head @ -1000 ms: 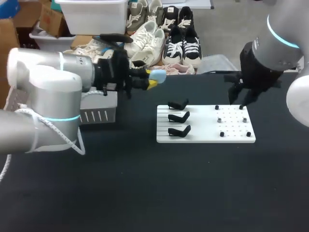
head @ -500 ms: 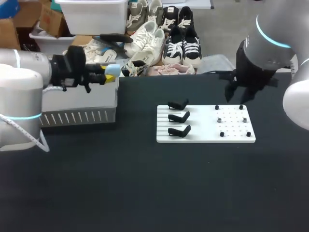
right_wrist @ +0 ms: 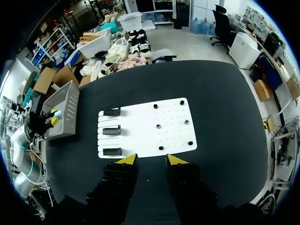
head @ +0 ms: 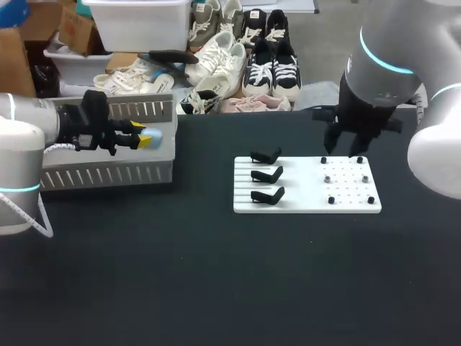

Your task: Pick up each earbud case from the left stands, insert the matching earbuds, close the lid, and place the case in the box.

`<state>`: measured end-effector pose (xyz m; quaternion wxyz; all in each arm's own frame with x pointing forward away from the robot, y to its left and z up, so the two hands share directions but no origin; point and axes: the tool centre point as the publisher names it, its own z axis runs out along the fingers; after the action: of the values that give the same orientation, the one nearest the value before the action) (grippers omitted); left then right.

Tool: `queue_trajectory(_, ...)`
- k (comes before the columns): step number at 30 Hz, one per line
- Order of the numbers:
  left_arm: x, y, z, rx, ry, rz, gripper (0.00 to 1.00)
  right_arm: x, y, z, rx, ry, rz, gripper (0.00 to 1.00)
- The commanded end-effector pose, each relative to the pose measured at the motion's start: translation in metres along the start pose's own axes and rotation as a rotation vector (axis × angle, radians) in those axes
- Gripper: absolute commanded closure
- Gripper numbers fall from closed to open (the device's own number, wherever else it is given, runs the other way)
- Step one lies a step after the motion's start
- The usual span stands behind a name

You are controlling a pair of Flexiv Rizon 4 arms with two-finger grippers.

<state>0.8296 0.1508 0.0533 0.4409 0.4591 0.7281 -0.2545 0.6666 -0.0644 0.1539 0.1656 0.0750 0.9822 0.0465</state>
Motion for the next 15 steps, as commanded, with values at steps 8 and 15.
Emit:
queue_trajectory(8,-0.047,-0.015,-0.008,0.059,-0.053,0.089,0.00,-0.013,-0.021,-0.019,-0.048,-0.102,-0.039,0.62)
queue_trajectory(15,-0.089,-0.063,0.003,0.139,-0.081,0.158,0.00,-0.019,-0.053,-0.021,-0.135,-0.165,-0.052,0.58)
